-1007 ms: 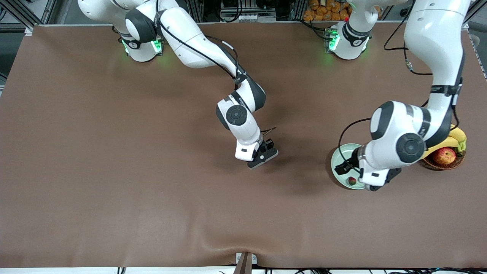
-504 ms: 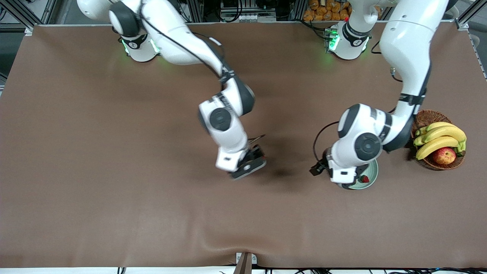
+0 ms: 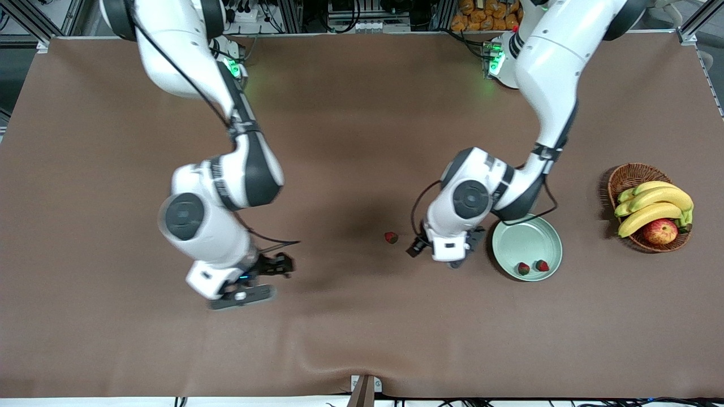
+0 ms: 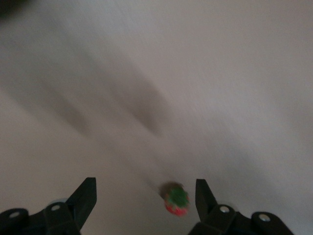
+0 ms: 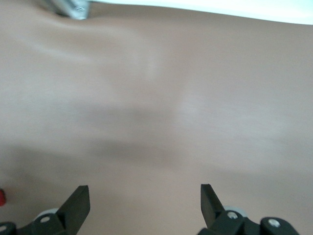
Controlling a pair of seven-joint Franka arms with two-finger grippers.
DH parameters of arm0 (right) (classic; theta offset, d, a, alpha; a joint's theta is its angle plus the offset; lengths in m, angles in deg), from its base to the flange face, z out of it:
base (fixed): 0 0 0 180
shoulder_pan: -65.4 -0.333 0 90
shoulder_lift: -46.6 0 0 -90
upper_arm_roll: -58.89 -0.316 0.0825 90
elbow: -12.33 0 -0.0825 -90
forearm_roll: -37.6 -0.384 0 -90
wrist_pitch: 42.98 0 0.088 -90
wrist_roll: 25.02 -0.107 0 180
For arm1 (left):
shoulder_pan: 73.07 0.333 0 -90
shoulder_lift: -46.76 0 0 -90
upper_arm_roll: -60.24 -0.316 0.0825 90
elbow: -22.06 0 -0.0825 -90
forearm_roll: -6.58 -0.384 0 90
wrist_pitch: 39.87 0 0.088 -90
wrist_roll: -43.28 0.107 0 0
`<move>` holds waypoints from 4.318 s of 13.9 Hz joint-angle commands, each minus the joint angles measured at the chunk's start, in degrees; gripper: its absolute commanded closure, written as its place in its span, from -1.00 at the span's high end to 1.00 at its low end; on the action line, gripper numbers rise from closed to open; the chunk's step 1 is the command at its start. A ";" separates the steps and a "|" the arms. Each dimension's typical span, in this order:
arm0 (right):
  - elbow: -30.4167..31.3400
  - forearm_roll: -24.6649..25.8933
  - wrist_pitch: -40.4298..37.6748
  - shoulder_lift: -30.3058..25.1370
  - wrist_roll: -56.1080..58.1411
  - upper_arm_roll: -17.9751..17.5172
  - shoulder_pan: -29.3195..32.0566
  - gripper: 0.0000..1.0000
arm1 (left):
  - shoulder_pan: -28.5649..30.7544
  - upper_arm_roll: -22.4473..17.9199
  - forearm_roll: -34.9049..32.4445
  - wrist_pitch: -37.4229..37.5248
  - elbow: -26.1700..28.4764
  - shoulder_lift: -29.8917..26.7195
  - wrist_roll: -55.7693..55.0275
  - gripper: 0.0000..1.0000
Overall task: Collect all strawberries into plate
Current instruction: 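Grasp the strawberry with the left gripper while the right gripper withdraws, then carry the strawberry onto the plate and open the left gripper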
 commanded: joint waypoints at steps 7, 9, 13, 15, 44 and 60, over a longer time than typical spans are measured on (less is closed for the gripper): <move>22.88 12.06 -6.74 -27.81 6.58 -1.76 13.18 1.00 | -5.91 -1.44 -0.08 -6.79 -1.75 5.95 -3.60 0.40; 22.88 14.00 -12.19 -31.77 6.58 -6.31 20.02 1.00 | -6.00 -1.44 -0.09 -6.88 -1.84 6.39 -3.51 0.29; 23.49 16.64 -21.16 -38.19 6.23 -15.20 31.63 1.00 | -6.00 -1.53 -0.08 -8.36 -1.84 7.27 -3.42 0.12; 26.29 17.08 -23.02 -41.35 5.62 -17.41 34.11 1.00 | -6.00 -1.53 -0.08 -8.99 -1.75 7.36 -3.16 -0.13; 29.12 23.41 -23.46 -48.66 -3.35 -24.53 37.54 1.00 | 20.35 -1.44 -4.20 16.94 3.61 -6.98 36.11 -0.61; 27.89 22.18 -23.82 -48.66 -4.14 -24.71 37.10 1.00 | 22.21 -1.01 -3.34 25.20 2.73 -23.65 43.33 1.00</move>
